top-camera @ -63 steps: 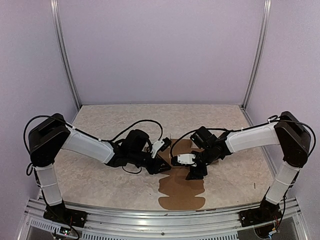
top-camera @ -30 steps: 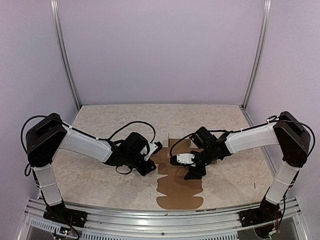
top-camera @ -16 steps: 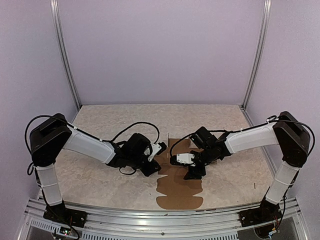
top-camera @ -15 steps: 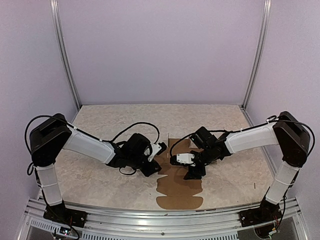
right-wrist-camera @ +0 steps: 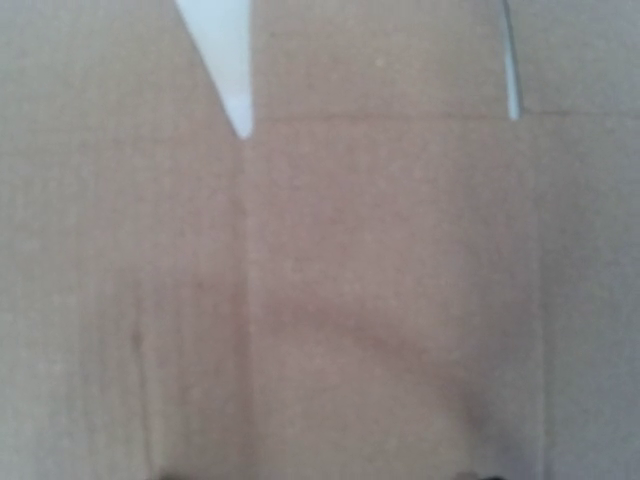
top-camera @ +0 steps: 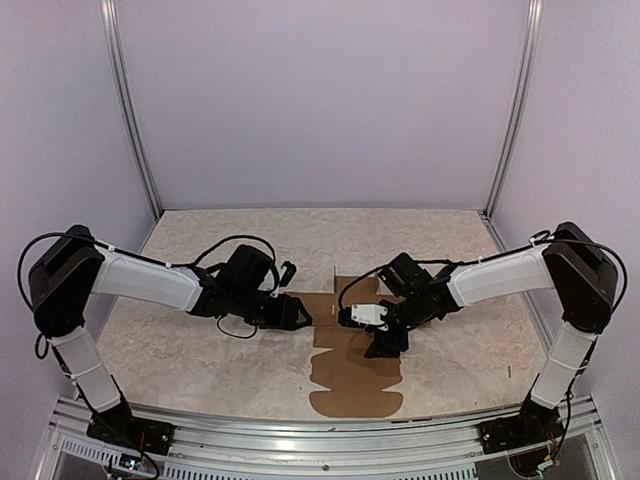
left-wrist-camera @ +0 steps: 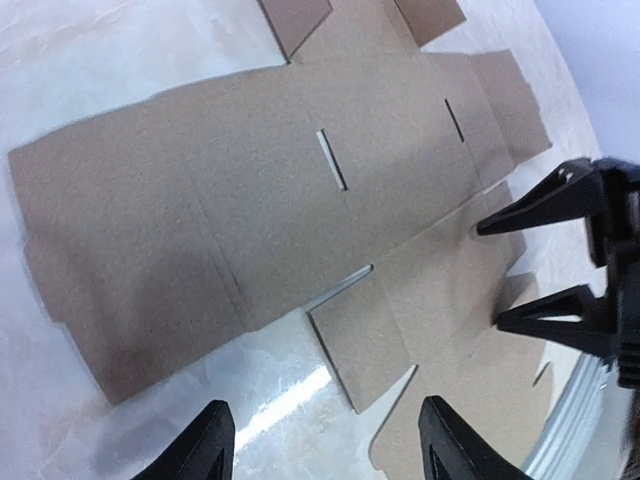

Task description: Fold the paper box

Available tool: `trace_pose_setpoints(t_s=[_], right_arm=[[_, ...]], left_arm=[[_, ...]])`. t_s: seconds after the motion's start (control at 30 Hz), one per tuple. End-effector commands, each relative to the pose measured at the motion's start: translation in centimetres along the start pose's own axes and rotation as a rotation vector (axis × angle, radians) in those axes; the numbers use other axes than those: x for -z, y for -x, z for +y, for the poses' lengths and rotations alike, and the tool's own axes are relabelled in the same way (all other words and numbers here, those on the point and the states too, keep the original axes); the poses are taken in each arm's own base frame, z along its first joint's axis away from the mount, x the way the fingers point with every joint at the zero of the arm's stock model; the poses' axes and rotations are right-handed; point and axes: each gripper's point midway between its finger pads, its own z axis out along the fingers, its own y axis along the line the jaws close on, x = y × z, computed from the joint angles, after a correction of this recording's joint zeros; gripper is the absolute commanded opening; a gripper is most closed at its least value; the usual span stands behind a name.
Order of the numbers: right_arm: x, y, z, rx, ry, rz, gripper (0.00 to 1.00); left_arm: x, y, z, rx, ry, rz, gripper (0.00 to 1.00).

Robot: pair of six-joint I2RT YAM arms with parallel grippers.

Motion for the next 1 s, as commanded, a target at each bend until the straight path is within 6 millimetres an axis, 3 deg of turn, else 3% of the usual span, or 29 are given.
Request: trace_pose_setpoints(t_s=[0.0,0.23,0.73,0.97], right_arm=[[-2.4,-2.6,0.7,-0.055,0.012,0.113,0.66],[-3.6,-1.6,-0.1,-0.112,0.027,0.119,0.65],[-3.7,-1.7,-0.1,-0.113,0.029,0.122,0.64],[-3.7,-1.8,0.0,-0.113,0.031,0.124,0.64]], left_arm=[[1.1,-1.0,0.6,0.307,-0.099,0.018,0.62],[0.5,-2.2,0.7,0.355,-0.155,0.02,0.62],[-2.8,-1.4,-0.5,0.358,-0.237,0.093,0.61],[-1.5,0.5,-1.6,0.298,-0.291,0.02,0.6]])
